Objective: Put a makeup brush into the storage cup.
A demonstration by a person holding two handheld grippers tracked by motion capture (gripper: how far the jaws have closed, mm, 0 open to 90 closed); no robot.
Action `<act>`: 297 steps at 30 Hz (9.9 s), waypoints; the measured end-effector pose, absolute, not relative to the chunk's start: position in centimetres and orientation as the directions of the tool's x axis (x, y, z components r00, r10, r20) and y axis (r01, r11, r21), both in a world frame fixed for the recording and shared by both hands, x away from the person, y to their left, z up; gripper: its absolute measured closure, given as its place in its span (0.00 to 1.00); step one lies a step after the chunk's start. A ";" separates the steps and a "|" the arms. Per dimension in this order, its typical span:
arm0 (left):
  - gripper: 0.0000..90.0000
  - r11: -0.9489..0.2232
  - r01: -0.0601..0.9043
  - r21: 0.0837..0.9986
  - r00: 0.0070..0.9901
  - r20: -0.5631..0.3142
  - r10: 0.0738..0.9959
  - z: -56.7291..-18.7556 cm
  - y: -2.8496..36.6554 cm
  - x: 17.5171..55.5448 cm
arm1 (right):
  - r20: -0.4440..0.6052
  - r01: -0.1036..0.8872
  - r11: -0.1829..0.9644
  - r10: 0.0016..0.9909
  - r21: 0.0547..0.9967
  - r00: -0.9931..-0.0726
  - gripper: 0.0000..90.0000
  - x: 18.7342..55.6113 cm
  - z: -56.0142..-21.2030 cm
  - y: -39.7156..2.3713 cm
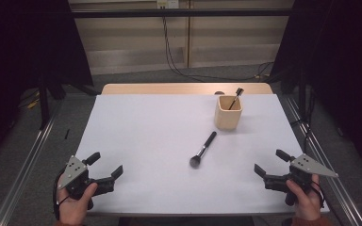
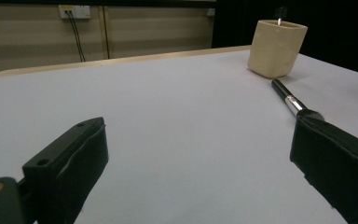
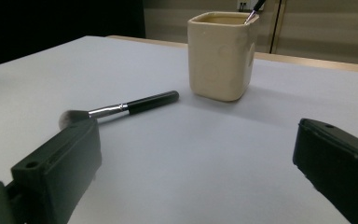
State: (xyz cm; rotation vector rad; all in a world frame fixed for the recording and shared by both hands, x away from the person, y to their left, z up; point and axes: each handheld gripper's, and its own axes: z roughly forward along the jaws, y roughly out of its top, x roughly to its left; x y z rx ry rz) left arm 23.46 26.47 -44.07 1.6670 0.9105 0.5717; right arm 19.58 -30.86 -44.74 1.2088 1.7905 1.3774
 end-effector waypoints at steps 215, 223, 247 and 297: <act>0.04 -0.156 0.294 0.943 0.601 -0.056 0.798 -44.3 26.1 23.9 | 0.041 0.054 0.973 0.046 0.223 -0.998 0.66 40.1 -45.1 -11.8; 0.04 -0.159 0.292 0.943 0.602 -0.053 0.797 -44.3 26.1 23.9 | 0.048 0.059 0.979 0.050 0.196 -0.998 0.80 40.0 -45.0 -11.5; 0.04 -0.155 0.292 0.944 0.602 -0.055 0.797 -44.3 26.1 24.0 | 0.036 0.148 0.959 0.143 0.244 -0.989 0.80 39.5 -44.6 -11.6; 0.04 -0.150 0.284 0.947 0.596 -0.052 0.801 -44.1 26.3 23.9 | 0.047 0.383 0.454 0.594 0.804 -0.803 0.81 36.6 -42.5 -19.1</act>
